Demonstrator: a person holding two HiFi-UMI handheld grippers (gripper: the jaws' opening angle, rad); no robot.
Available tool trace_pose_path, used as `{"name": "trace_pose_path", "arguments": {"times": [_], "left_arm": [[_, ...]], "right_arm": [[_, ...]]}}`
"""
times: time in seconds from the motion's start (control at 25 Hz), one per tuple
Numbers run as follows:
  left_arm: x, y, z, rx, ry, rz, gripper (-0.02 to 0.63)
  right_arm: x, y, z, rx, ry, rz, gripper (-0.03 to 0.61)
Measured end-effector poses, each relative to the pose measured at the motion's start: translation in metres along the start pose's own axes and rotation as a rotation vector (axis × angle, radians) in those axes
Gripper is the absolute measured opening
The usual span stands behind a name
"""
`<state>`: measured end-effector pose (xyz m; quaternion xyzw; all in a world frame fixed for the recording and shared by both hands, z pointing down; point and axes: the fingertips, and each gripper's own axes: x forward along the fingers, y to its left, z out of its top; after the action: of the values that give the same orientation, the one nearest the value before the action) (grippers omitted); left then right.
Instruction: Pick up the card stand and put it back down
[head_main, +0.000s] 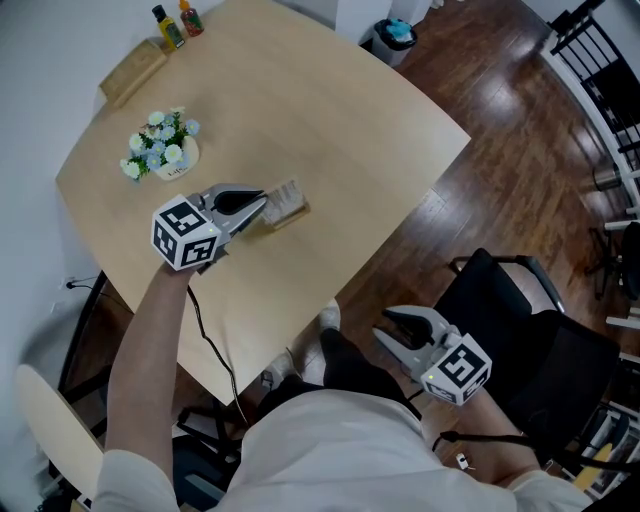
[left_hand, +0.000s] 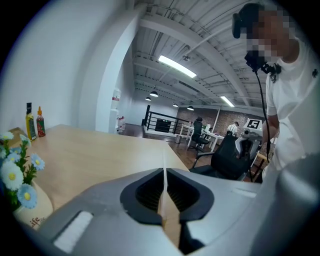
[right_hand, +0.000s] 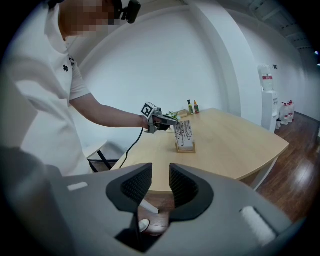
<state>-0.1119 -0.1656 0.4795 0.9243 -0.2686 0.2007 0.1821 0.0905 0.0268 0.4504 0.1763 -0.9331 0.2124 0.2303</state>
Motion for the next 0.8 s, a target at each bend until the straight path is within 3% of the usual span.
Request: {"name": "trace_pose_path", "arguments": {"times": [0.44, 0.8], "left_arm": [[-0.044, -0.018, 0.049, 0.048, -0.102, 0.032, 0.018], [-0.111, -0.053, 0.075, 0.077, -0.178, 0.065, 0.018]], "right_arm": [[0.003, 0.019, 0.008, -0.044, -0.025, 0.012, 0.114], [0.012, 0.051, 0.019, -0.099, -0.045, 0.028, 0.114]]}}
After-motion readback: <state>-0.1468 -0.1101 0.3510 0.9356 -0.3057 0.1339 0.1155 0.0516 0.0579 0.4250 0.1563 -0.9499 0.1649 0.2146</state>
